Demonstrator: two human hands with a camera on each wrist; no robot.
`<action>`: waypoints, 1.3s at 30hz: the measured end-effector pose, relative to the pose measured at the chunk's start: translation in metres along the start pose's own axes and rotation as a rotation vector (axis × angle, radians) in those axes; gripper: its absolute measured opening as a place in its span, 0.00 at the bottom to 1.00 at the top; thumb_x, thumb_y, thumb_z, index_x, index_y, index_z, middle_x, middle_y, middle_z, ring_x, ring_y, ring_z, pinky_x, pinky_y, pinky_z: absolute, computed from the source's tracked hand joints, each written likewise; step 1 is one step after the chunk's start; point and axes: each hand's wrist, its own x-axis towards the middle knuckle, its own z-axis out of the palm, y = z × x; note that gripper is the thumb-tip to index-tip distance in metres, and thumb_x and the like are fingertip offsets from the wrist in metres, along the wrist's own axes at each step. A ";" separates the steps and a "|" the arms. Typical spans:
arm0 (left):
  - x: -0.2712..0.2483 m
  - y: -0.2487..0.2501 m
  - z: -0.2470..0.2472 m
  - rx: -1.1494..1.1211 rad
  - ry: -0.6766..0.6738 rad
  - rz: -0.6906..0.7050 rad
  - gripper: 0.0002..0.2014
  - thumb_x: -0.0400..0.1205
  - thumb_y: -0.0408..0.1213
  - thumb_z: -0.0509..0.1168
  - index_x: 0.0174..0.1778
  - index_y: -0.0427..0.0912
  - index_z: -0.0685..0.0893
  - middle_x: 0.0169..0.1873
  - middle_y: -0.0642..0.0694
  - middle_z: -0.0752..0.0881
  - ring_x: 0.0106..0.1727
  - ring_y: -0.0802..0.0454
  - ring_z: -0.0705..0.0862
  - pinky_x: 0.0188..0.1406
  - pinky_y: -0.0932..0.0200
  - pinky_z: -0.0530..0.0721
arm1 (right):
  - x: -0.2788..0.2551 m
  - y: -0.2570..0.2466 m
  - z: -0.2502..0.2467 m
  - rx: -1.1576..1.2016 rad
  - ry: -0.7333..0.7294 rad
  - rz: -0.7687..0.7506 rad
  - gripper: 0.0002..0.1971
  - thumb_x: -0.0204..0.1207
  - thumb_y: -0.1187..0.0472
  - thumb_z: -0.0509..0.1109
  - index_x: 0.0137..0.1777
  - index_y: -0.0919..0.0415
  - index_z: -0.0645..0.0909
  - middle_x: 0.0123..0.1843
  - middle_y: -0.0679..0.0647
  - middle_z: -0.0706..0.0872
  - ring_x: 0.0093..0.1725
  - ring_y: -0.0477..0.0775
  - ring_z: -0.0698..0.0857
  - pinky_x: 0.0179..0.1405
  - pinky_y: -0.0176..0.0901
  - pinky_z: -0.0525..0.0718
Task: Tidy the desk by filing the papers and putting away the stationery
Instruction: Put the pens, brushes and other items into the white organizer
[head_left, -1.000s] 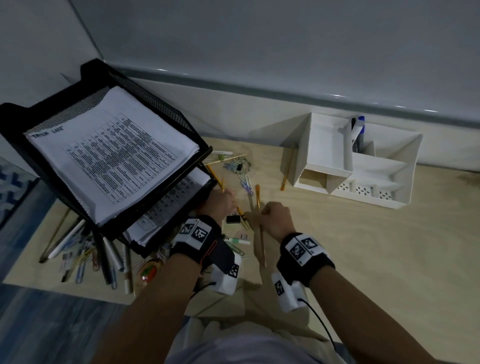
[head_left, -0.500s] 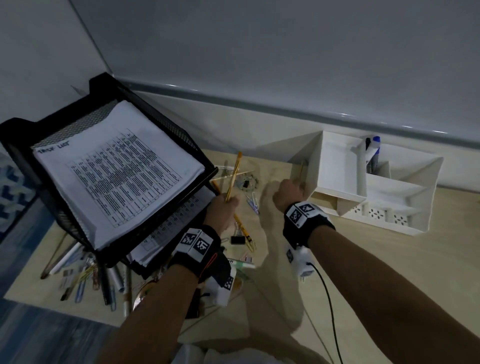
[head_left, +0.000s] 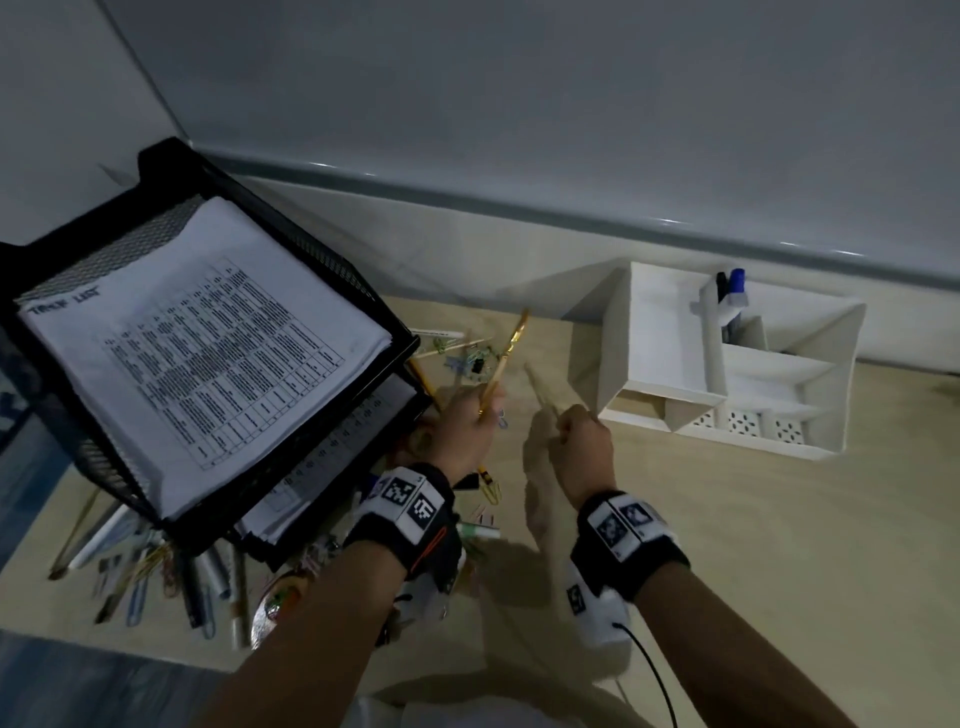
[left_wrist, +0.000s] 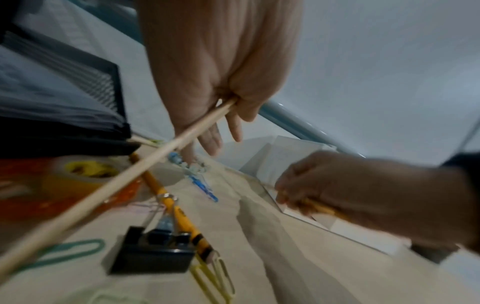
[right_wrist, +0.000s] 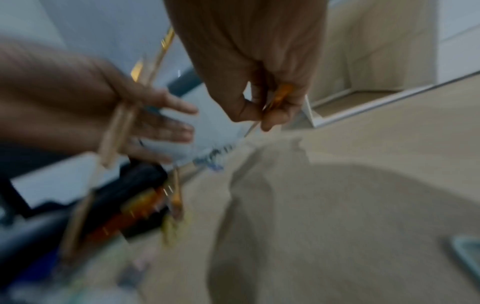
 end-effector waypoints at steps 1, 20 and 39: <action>0.001 0.002 0.003 0.105 -0.001 0.065 0.16 0.87 0.32 0.52 0.69 0.34 0.77 0.67 0.38 0.73 0.70 0.47 0.72 0.60 0.68 0.67 | -0.007 0.001 -0.007 0.129 0.049 -0.013 0.09 0.73 0.74 0.62 0.50 0.70 0.80 0.47 0.64 0.85 0.48 0.61 0.82 0.44 0.42 0.72; 0.003 -0.033 -0.026 -0.147 0.155 -0.265 0.14 0.86 0.41 0.56 0.36 0.39 0.74 0.26 0.49 0.70 0.41 0.49 0.74 0.45 0.57 0.72 | 0.123 -0.107 0.010 -0.139 -0.242 -0.304 0.12 0.73 0.70 0.63 0.54 0.71 0.83 0.59 0.70 0.84 0.62 0.69 0.81 0.59 0.54 0.79; -0.016 -0.020 -0.014 -0.142 0.169 -0.291 0.21 0.88 0.45 0.49 0.73 0.39 0.70 0.58 0.32 0.80 0.60 0.35 0.80 0.56 0.51 0.76 | 0.055 -0.039 -0.001 -0.552 -0.487 -0.224 0.18 0.76 0.64 0.66 0.65 0.68 0.73 0.65 0.67 0.79 0.64 0.68 0.80 0.58 0.54 0.79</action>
